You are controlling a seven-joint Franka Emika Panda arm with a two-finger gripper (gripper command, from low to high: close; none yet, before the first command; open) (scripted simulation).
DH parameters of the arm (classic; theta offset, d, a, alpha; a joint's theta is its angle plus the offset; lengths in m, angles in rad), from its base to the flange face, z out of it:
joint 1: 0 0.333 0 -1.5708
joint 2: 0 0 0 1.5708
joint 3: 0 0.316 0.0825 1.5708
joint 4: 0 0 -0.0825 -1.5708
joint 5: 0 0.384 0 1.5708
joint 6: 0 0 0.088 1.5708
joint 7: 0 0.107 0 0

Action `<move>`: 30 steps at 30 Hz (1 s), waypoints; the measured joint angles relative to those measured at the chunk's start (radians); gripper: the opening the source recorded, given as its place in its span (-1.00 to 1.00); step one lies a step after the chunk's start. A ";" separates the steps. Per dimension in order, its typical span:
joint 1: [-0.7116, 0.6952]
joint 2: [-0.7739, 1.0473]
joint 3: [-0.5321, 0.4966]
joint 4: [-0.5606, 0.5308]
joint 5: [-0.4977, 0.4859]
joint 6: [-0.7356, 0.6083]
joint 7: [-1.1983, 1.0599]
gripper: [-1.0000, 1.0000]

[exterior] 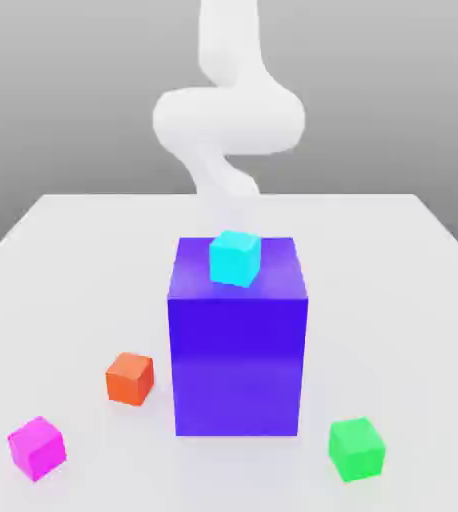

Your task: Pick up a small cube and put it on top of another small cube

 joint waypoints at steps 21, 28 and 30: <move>-0.161 0.768 -0.205 -0.103 0.141 0.291 0.009 0.00; -0.226 1.020 -0.222 -0.123 0.189 0.404 0.004 0.00; -0.254 1.093 -0.190 -0.109 0.225 0.457 -0.021 0.00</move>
